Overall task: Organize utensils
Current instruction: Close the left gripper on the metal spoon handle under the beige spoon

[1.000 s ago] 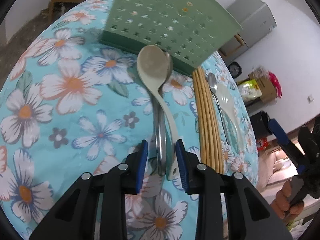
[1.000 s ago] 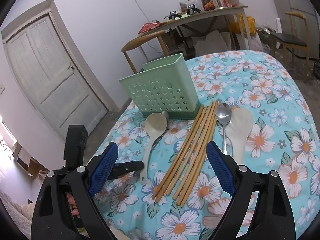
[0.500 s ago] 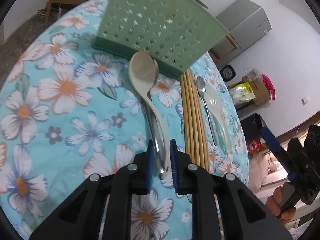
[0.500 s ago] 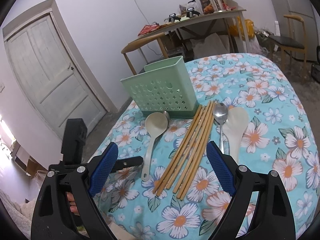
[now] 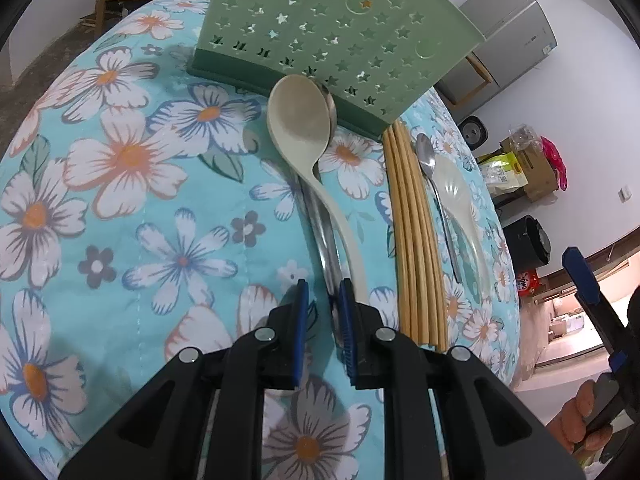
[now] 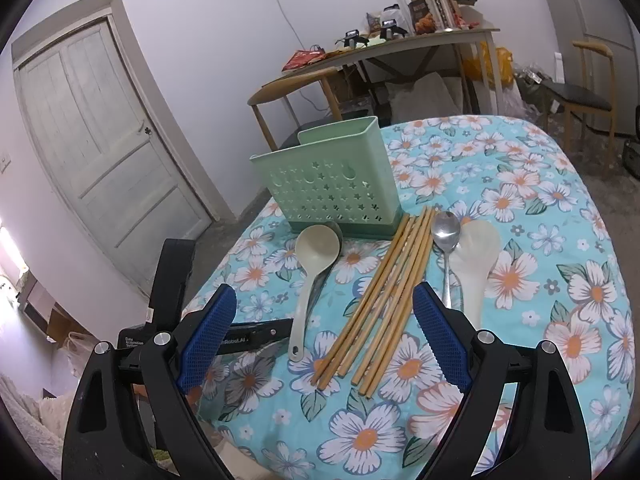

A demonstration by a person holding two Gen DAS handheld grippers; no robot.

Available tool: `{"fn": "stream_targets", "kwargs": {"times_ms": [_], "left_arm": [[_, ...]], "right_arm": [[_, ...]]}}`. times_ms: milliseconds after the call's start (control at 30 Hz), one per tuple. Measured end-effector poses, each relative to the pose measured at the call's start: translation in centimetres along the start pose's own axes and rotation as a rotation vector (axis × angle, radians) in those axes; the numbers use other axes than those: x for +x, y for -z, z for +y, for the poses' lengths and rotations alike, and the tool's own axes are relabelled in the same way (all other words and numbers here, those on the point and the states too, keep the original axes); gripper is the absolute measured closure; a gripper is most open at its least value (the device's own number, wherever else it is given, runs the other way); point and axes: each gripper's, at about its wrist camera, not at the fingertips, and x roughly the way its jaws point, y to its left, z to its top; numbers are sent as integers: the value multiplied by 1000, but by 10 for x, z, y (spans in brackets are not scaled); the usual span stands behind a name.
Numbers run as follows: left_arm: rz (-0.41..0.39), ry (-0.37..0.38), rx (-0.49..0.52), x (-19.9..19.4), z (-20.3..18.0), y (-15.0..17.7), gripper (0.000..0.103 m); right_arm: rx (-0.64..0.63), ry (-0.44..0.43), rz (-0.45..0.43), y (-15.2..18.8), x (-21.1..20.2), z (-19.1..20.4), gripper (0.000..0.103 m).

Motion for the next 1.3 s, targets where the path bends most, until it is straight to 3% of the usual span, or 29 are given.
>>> {"fn": "stream_targets", "kwargs": {"times_ms": [133, 300, 400, 767, 900, 1000, 1200, 1300], "left_arm": [[1, 40, -30, 6, 2, -6, 89], [10, 112, -77, 12, 8, -8, 101], [-3, 116, -86, 8, 9, -6, 102], [-103, 7, -107, -59, 21, 23, 103], [-144, -106, -102, -79, 29, 38, 103], [-141, -125, -112, -82, 36, 46, 103], [-115, -120, -139, -78, 49, 51, 102], [-103, -113, -140, -73, 49, 51, 102]], "right_arm": [[-1, -4, 6, 1, 2, 2, 18], [-6, -2, 10, 2, 3, 5, 18], [-4, 1, 14, 2, 3, 5, 18], [-15, 22, 64, 7, 18, 11, 18], [-23, 7, 91, 7, 31, 17, 18], [-20, -29, 119, 7, 43, 24, 18], [-102, -83, 263, 13, 92, 54, 24], [-142, -80, 357, 22, 120, 65, 34]]}}
